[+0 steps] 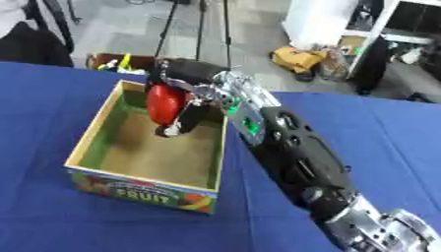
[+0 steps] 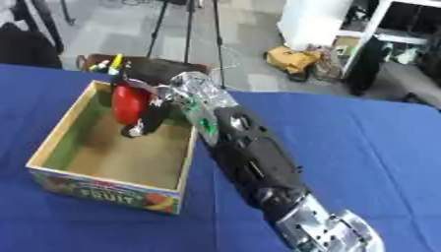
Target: Pick up objects on the table and place them in the box.
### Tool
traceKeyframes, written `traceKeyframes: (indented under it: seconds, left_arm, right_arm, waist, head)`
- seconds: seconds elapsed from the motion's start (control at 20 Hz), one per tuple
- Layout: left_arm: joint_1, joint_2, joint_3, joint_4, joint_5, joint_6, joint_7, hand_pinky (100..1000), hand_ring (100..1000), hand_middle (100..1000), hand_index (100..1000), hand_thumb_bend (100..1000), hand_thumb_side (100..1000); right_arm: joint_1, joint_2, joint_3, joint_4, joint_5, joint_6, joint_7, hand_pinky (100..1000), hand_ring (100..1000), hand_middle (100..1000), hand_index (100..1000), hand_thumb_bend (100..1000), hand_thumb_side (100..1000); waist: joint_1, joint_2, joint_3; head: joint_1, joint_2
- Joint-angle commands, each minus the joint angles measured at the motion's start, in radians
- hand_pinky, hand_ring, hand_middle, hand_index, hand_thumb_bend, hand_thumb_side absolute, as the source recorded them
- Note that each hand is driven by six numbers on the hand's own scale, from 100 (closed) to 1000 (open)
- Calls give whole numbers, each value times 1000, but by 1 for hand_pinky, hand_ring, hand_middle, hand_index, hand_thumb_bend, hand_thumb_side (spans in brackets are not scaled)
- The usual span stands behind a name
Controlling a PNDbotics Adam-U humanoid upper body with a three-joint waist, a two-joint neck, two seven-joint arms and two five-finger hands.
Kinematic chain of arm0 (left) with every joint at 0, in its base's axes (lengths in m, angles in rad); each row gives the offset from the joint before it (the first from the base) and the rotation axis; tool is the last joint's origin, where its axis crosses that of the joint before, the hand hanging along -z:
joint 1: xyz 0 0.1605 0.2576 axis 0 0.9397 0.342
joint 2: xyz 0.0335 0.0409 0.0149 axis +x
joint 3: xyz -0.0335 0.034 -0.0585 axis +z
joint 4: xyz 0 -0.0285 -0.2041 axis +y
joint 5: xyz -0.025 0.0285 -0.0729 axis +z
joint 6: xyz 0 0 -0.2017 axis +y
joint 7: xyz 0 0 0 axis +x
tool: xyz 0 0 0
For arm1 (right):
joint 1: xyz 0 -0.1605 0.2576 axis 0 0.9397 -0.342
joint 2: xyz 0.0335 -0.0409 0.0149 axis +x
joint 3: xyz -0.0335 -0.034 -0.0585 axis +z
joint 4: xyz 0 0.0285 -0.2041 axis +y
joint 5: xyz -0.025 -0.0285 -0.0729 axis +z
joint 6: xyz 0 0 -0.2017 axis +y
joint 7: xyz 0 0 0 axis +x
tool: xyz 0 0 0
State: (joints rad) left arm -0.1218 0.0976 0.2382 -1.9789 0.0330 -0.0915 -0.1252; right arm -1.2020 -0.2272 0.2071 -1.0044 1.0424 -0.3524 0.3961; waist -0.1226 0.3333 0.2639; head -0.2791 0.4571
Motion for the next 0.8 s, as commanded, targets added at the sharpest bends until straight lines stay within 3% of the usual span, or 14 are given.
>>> traceKeyframes:
  seconds: [0.05,0.5,0.8]
  left_arm:
    - [0,17,7,-21,0,2,4,356,397,456,577,100,862]
    - [-5,13,7,-21,0,4,1,357,397,456,577,100,862]
    - [-8,9,8,-21,-1,3,-1,357,396,456,577,100,862]
  right_arm:
    - [-18,8,-3,11,56,-14,-2,392,537,470,438,100,317]
    - [-20,20,0,79,192,-100,79,435,549,484,430,100,354]
    - [-19,27,-16,140,248,-145,95,454,571,502,448,100,381]
  waist:
    - [7,-27,-1]
    - [1,-19,13]
    - [0,-11,23]
  head:
    - [-8,6]
    - [-94,15]
    - [-107,12]
